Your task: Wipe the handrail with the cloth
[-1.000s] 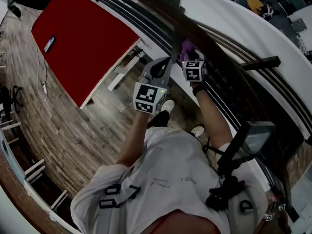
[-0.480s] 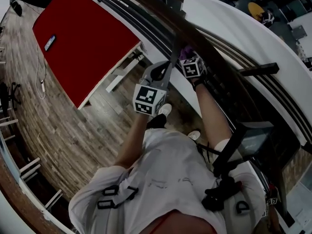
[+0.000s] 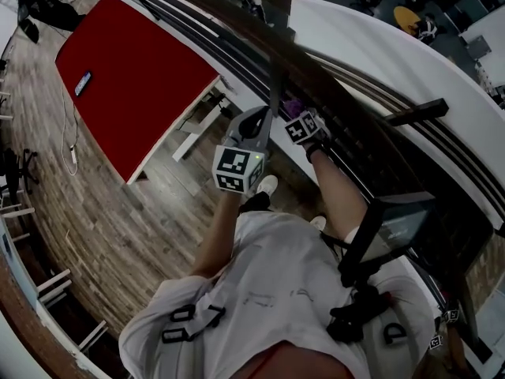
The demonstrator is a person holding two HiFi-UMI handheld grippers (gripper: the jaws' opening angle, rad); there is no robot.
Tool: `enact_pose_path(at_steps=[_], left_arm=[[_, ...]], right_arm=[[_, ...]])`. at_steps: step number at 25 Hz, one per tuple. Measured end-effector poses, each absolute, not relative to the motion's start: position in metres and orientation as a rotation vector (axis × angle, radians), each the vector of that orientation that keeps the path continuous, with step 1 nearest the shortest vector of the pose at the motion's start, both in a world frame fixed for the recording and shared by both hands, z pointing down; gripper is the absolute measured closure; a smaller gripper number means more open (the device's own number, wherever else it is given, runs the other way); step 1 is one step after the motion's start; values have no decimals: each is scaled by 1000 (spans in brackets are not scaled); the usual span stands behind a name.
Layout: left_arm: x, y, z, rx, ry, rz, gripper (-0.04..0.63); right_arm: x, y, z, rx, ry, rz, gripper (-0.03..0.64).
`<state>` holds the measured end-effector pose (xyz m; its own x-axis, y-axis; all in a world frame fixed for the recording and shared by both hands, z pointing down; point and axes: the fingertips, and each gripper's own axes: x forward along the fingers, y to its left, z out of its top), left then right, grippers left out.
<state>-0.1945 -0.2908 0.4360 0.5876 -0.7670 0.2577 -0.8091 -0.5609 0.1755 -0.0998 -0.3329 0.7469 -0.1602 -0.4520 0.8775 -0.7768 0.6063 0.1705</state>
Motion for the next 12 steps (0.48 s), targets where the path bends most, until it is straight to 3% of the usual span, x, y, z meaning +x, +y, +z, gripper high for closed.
enact_pose_path(at_steps=[4,8,12], left_arm=[[-185,-283,433,2558,-1279,203,594],[-184,-287,424,2555,-1282,162,594],[-189,-285,429,2541,-1283,175,594]], right_arm=[[-104,-290,739,996,-1918,303,566],[-124,-345,674,1180,-2038,132,566],[-109,-379,681,1269,-1959,246,565]])
